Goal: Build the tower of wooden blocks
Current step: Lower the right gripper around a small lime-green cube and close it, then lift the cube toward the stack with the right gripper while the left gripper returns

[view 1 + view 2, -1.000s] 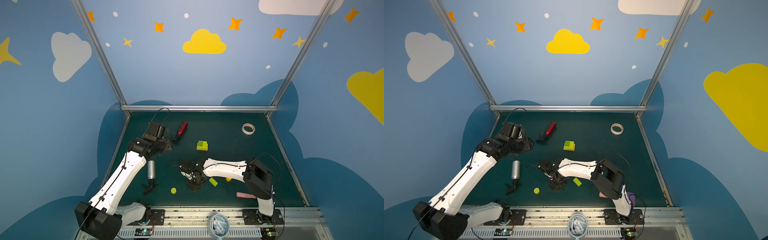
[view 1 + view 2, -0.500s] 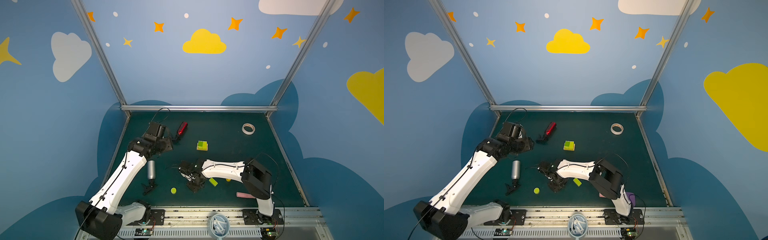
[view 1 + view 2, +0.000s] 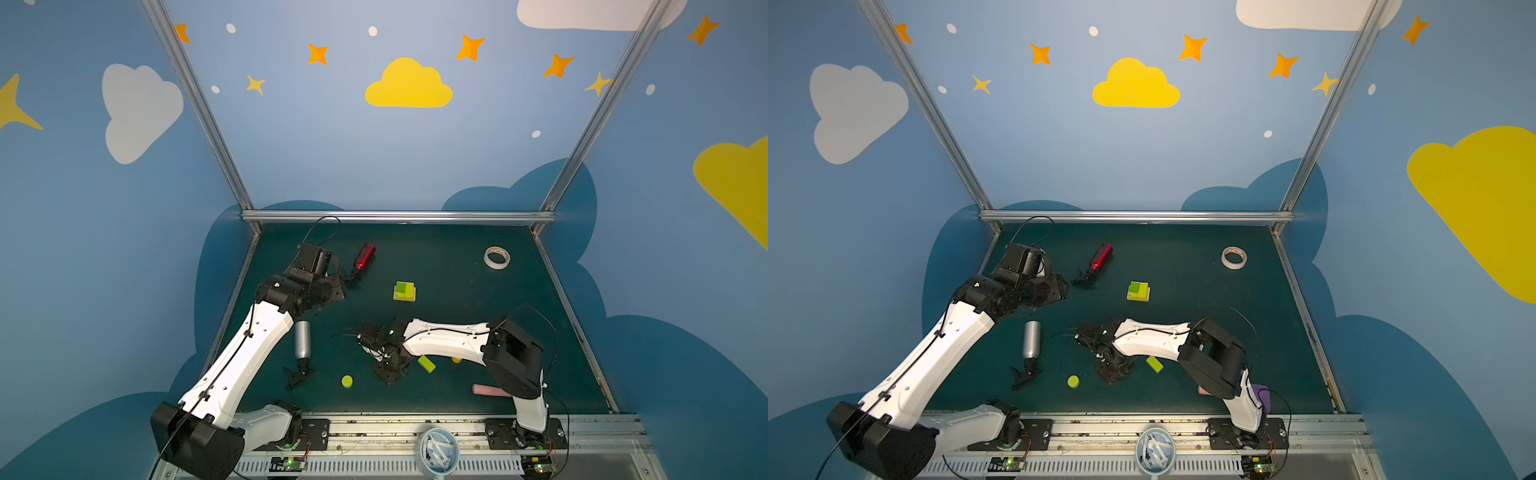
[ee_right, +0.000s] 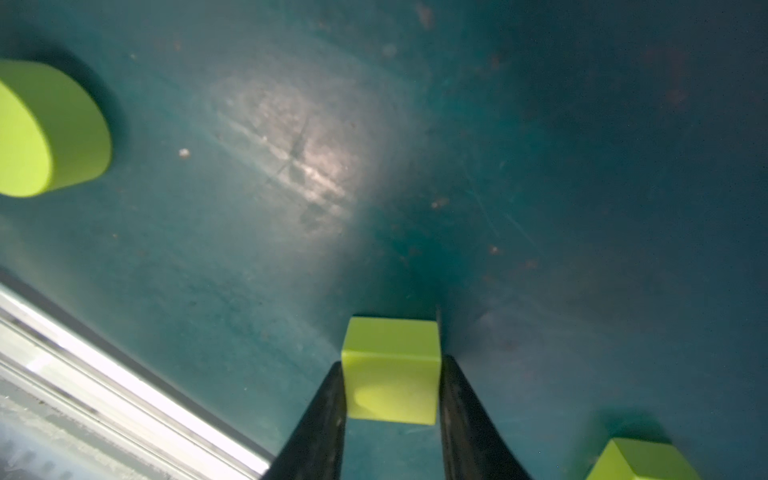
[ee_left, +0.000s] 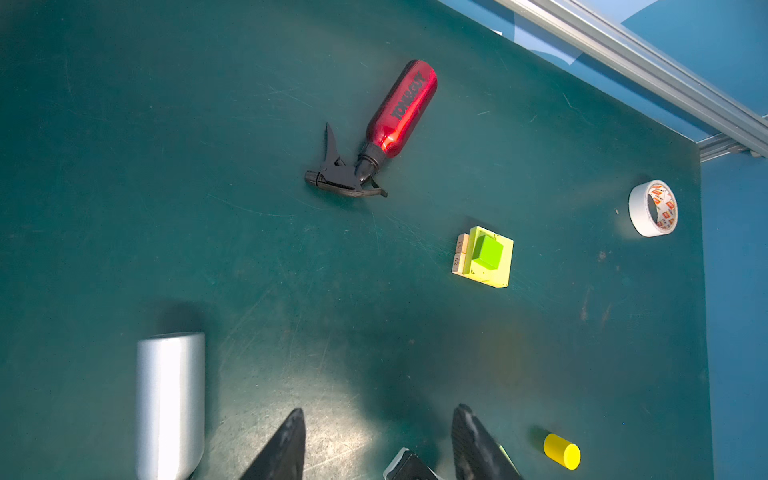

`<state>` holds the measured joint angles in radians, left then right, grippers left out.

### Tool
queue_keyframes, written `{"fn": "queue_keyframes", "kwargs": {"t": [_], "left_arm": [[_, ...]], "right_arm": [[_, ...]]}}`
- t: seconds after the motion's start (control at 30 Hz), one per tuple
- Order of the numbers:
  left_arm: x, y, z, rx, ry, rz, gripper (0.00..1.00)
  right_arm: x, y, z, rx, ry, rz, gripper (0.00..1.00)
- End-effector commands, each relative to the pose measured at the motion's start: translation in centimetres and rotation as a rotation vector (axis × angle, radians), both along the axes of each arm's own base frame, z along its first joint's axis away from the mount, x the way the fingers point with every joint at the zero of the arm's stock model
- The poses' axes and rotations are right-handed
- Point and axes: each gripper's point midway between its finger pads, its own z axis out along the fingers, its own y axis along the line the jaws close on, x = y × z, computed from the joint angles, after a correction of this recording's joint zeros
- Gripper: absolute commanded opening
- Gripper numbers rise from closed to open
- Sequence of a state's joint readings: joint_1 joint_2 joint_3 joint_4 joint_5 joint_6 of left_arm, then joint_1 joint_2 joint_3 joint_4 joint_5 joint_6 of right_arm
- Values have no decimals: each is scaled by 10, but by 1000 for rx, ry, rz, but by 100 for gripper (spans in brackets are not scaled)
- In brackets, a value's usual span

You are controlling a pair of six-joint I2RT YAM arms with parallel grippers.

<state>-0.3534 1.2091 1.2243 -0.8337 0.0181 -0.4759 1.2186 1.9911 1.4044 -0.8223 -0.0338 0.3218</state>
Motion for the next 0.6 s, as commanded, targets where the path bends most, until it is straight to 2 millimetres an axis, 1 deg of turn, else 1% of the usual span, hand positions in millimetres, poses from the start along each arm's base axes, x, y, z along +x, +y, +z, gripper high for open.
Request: {"fn": "queue_keyframes", "kwargs": {"t": [0.0,0.37,0.57], "left_arm": [[1,-1,0,-10,-3,-1,57],[5,-5,-5,-22,8,-7,56],[5,-14,-8,-58,44,-27,56]], "right_arm": [[-1,-2,3,-13,-4,-10,31],[6,-4,16,-28,-34,-60,24],[17,-4,22,-10,-74,-118,20]]}}
